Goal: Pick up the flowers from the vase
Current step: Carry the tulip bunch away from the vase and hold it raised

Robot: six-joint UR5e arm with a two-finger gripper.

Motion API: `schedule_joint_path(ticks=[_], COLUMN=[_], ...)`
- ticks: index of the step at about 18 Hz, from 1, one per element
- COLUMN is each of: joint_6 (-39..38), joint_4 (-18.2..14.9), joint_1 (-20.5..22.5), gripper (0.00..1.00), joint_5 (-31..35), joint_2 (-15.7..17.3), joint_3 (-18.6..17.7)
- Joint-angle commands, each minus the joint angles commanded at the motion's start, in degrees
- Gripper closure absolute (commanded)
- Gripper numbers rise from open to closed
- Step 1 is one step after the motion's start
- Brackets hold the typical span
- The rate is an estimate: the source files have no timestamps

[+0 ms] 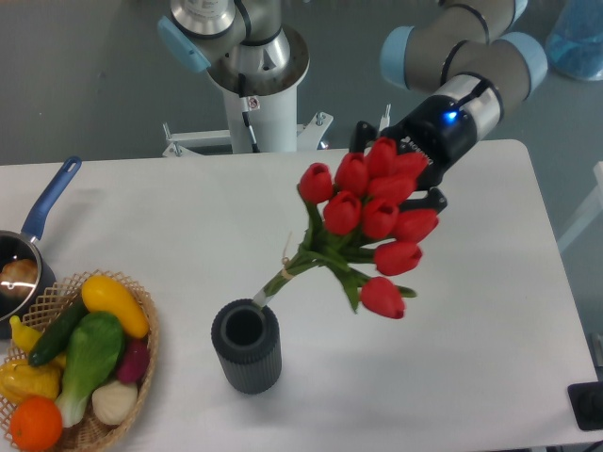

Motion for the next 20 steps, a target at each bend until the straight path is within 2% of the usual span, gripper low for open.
schedule_joint_path(ticks=[4, 6, 9, 12, 17, 20], joint_6=[4.56, 6.15, 6.33, 6.86, 11.24, 12.83], joint_4=[0.00, 0.17, 0.00, 0.00, -0.26, -0.35], joint_1=[1.85, 2.20, 2.03, 1.85, 1.59, 1.24], gripper=[1.00, 1.00, 1.00, 1.00, 1.00, 1.00], joint_5=[1.92, 8.58, 23.06, 36.88, 49.55, 54.04], joint_2=[-0.18, -0.09, 0.35, 1.23, 1.23, 1.05], joint_3=[0.00, 0.35, 2.89, 3.78, 3.43, 2.46])
